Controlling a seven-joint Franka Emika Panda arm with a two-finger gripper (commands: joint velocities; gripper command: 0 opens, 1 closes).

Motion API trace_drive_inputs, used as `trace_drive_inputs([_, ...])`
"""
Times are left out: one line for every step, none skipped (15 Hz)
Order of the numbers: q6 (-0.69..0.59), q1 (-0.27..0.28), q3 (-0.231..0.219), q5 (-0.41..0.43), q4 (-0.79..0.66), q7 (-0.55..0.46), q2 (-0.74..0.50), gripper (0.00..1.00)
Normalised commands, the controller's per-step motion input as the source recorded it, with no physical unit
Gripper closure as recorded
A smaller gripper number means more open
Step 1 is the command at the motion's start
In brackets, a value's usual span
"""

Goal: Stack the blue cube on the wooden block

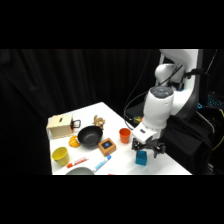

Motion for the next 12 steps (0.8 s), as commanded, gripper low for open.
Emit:
trace_drive_inputs([0.23,0.192,-0.214,-0.324,0.02,0.36,0.12,0.00])
trace_drive_inputs([0.22,0.214,-0.249,-0.347,0.03,0.38,0.11,0.00])
trace_drive_inputs([0.20,0.198,-0.236,-0.309,0.03,0.34,0.11,0.00])
trace_drive_inputs([0.18,0.184,-0.222,-0.276,0.04,0.31,0.11,0.00])
trace_drive_inputs([0.18,0.173,-0.204,-0.243,0.05,0.28,0.11,0.00])
trace_drive_inputs([0.18,0.161,-0.183,-0.218,0.05,0.26,0.12,0.00])
trace_drive_inputs([0.17,0.174,-0.192,-0.222,0.06,0.27,0.12,0.00])
trace_drive_inputs([0.18,0.175,-0.188,-0.216,0.08,0.25,0.13,0.00])
trace_drive_inputs([0.17,0.174,-0.183,-0.205,0.08,0.24,0.13,0.00])
trace_drive_inputs([0.16,0.165,-0.171,-0.188,0.09,0.22,0.13,0.00])
trace_drive_inputs([0.15,0.159,-0.167,-0.175,0.09,0.20,0.12,0.00])
trace_drive_inputs([0.14,0.150,-0.161,-0.163,0.09,0.19,0.12,0.00])
